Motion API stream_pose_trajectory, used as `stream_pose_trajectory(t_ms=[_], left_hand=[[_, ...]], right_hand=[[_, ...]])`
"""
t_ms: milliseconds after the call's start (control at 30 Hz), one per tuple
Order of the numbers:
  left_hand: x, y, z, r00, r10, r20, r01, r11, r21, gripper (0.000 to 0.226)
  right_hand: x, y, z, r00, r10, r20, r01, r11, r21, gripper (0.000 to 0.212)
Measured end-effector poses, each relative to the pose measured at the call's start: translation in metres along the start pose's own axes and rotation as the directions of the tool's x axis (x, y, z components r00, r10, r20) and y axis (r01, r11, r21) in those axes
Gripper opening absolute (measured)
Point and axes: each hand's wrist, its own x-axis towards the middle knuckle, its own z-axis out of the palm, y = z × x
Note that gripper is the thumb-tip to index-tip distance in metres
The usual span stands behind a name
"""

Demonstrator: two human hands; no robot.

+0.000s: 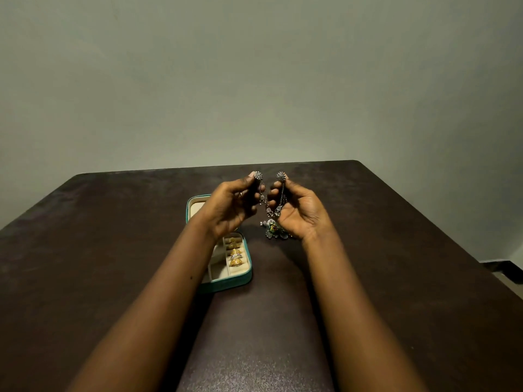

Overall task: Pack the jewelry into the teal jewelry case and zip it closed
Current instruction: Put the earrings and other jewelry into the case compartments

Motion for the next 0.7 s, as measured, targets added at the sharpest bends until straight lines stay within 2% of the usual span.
stream_pose_trajectory(t_ms=[100,233,367,500,700], left_hand=[[-0.002,-0.002,-0.003,1.000,-0.006,0.017,0.008,0.987,-0.162,0.020],[-0.007,-0.004,-0.011,1.000,0.028,0.002,-0.027,0.977,-0.214,0.020],[-0.012,-0.005,-0.015,0.996,0.080,-0.042,-0.086,0.984,-0.155,0.018],[-0.020,-0.002,-0.012,0.987,0.150,-0.062,-0.153,0.987,-0.047,0.024],[-0.023,-0.002,-0.015,0.958,0.285,-0.016,-0.280,0.948,0.155,0.025]], right_hand=[[0.002,0.009,0.009,0.998,0.044,0.035,-0.043,0.999,-0.021,0.020],[0.001,0.016,0.016,0.997,-0.019,0.073,0.022,0.999,-0.040,0.022],[-0.003,0.016,0.021,0.995,-0.082,0.056,0.089,0.984,-0.151,0.023],[-0.005,0.018,0.025,0.991,-0.129,0.028,0.132,0.972,-0.192,0.022],[-0.010,0.024,0.033,0.998,-0.070,-0.006,0.067,0.970,-0.233,0.020]])
